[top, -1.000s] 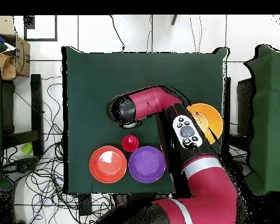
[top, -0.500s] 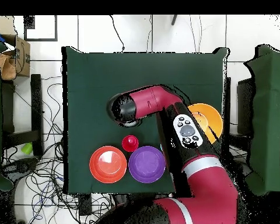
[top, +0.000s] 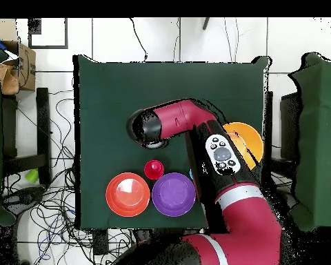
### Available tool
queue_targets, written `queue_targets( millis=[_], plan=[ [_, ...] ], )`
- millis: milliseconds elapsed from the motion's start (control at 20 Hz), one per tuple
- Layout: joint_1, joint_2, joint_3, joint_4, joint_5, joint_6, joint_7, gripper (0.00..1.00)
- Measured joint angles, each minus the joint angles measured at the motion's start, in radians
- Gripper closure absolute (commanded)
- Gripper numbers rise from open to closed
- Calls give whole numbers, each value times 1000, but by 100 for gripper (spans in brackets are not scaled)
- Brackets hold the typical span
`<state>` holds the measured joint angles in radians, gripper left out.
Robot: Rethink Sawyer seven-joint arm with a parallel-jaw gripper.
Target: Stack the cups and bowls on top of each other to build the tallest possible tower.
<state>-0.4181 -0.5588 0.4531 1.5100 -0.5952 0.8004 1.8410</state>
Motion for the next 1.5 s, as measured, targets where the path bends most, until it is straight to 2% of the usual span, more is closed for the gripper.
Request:
queue_targets(
  millis=[1000, 1050, 1500],
  plan=[
    [1, 0, 0, 0, 0, 0, 0, 100],
    [1, 0, 0, 0, 0, 0, 0, 0],
    [1, 0, 0, 0, -30, 0, 0, 0]
  ],
)
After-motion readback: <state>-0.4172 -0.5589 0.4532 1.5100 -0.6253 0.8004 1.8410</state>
